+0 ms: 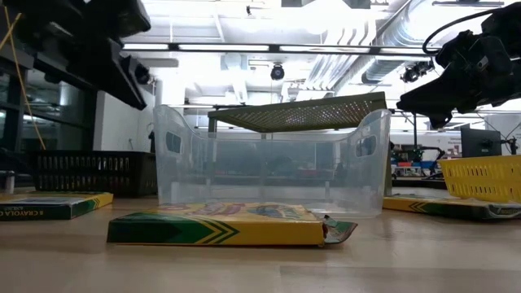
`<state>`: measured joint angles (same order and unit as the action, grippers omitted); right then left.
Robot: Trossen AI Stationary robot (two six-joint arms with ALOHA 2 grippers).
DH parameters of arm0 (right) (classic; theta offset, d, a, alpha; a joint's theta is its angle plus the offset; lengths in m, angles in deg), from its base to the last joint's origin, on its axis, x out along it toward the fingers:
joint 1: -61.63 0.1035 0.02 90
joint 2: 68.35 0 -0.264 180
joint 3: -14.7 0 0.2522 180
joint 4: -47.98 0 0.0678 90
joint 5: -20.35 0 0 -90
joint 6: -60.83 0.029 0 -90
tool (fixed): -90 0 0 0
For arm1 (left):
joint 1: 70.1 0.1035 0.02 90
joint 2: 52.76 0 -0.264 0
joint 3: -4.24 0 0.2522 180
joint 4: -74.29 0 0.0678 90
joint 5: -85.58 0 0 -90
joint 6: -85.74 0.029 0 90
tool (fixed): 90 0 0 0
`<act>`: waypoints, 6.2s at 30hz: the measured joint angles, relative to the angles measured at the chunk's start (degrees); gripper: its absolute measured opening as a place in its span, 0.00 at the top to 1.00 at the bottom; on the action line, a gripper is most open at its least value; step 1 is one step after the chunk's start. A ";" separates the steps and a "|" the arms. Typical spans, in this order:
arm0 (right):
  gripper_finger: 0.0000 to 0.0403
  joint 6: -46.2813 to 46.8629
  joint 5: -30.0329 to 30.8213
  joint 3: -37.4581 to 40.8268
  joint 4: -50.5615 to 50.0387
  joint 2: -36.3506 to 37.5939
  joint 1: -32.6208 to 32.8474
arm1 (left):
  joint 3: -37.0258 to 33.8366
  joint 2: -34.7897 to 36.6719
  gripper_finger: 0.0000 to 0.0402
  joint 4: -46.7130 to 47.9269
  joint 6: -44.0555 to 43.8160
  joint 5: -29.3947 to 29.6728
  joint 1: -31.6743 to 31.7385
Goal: Pick & Place Office Desk Supplies
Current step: Put the left yellow crayon box into the transparent bin
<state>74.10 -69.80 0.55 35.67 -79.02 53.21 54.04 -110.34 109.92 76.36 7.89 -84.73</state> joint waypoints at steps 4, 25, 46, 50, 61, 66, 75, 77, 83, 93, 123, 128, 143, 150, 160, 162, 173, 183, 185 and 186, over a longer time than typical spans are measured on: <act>0.77 0.00 0.00 0.00 0.00 0.01 0.00 | 0.00 -2.52 0.84 -3.93 2.09 -0.04 -2.89; 0.77 -0.02 0.00 0.00 0.00 0.01 -0.01 | 0.05 -9.51 0.84 -13.60 10.71 -9.19 -5.84; 0.77 -0.02 0.00 0.00 0.00 0.01 -0.01 | 0.92 -9.49 0.84 -5.00 29.62 -26.21 -5.73; 0.77 -0.01 -0.01 0.00 0.00 0.00 0.00 | 0.92 -10.15 0.84 -2.69 31.43 -23.74 -5.73; 0.77 -0.02 0.00 0.00 0.06 -0.01 -0.01 | 0.92 -14.29 0.84 0.49 37.06 -22.63 -5.73; 0.77 0.00 0.00 0.00 0.15 -0.26 0.01 | 0.92 -17.14 0.84 0.06 38.29 -22.71 -5.82; 0.77 -0.01 0.06 0.00 0.24 -0.78 0.05 | 0.92 -20.87 0.84 -1.95 39.56 -22.71 -5.86; 0.77 -0.01 0.06 0.00 0.26 -0.75 0.04 | 0.92 -21.06 0.84 -1.86 39.54 -22.73 -5.86; 0.77 0.00 0.04 0.00 0.30 -0.78 0.04 | 0.94 -22.50 0.84 -3.75 39.53 -22.82 -5.88; 0.77 0.00 -0.04 0.00 0.15 -0.77 0.05 | 1.03 -25.55 0.84 -7.03 39.25 -24.78 -5.90; 0.77 -0.02 0.00 0.00 0.08 -0.85 0.05 | 0.95 -34.54 0.84 -29.90 36.84 -26.99 -16.02; 0.77 -0.02 0.00 0.00 0.05 -0.93 0.04 | 0.92 -33.49 0.84 -29.37 36.99 -25.72 -16.04; 0.77 0.00 0.00 0.00 0.13 -0.91 0.04 | 0.92 -21.19 0.84 -21.35 26.78 -14.22 -15.86; 0.77 -0.02 0.00 0.00 0.15 -0.90 0.06 | 2.94 -17.64 0.84 -14.31 7.59 -0.85 -15.58; 0.77 0.00 0.00 0.00 0.11 -0.92 0.05 | 13.63 -20.36 0.84 3.04 -12.80 8.95 -15.41; 0.77 0.00 -0.01 0.00 0.12 -0.90 0.06 | 15.09 -21.70 0.84 5.51 -15.24 8.79 -15.38; 0.77 -0.02 0.00 0.00 0.15 -0.91 0.04 | 17.88 -27.31 0.84 11.07 -24.36 -4.23 -15.38; 0.77 0.00 0.01 0.00 0.20 -0.92 0.04 | 17.84 -30.78 0.84 11.49 -20.83 -11.26 -15.54; 0.77 -0.01 0.01 0.00 0.22 -0.91 0.04 | 17.84 -31.94 0.84 10.67 -18.26 -12.98 -15.54; 0.77 -0.01 0.02 0.00 0.22 -0.90 0.05 | 17.84 -32.34 0.84 10.70 -17.32 -13.73 -15.55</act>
<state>74.10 -69.78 0.55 35.89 -79.92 53.26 71.87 -142.68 120.62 59.04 -5.84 -100.28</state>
